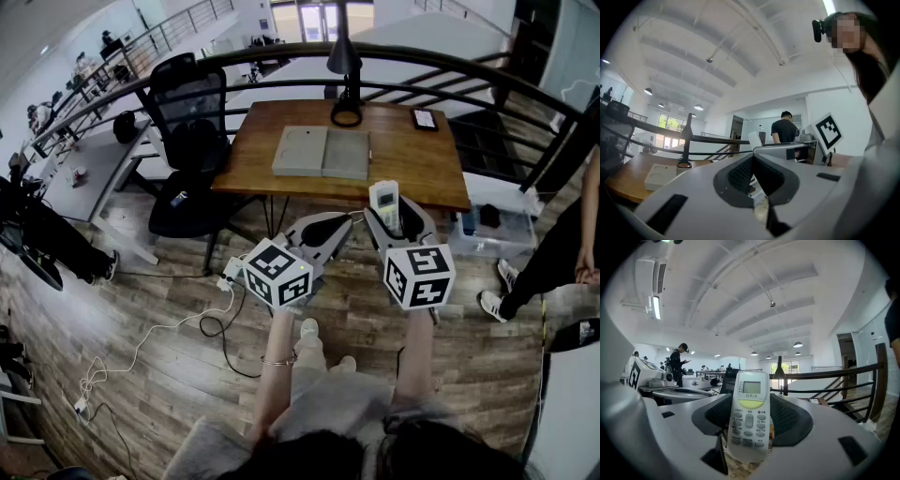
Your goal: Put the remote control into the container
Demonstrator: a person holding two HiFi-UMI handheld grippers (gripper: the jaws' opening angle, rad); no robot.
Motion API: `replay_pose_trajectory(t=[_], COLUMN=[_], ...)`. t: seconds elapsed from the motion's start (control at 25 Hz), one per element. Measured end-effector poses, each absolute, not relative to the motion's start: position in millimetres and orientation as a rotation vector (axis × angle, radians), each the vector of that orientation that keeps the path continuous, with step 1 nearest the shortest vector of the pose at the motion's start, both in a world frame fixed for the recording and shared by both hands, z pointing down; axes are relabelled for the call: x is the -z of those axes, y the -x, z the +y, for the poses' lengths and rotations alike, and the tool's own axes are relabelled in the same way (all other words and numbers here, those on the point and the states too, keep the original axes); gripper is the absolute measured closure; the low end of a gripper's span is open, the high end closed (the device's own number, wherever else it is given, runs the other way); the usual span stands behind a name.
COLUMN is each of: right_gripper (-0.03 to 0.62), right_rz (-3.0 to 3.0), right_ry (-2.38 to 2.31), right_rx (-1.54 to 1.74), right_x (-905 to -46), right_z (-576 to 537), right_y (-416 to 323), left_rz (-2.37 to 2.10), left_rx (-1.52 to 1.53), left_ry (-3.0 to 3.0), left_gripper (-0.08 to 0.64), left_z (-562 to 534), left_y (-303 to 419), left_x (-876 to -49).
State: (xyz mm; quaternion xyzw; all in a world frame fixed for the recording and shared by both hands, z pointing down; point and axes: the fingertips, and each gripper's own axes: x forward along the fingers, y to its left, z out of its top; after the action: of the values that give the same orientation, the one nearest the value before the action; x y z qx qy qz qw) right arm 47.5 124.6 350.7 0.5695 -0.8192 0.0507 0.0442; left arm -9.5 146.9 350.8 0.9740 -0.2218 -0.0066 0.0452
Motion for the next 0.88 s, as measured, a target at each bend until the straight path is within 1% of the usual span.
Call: replay_pose_trajectory(t=[0.88], right_gripper=[0.340], right_rz=[-2.542], right_ry=[-1.717], right_rx=[-0.194], right_x=[-356], right_z=[118], right_y=[-65], left_rz=[-0.714], left_rx=[0.002], left_ry=[-2.937], left_gripper=[0.557], left_z=[140], left_y=[-2], left_x=[-361])
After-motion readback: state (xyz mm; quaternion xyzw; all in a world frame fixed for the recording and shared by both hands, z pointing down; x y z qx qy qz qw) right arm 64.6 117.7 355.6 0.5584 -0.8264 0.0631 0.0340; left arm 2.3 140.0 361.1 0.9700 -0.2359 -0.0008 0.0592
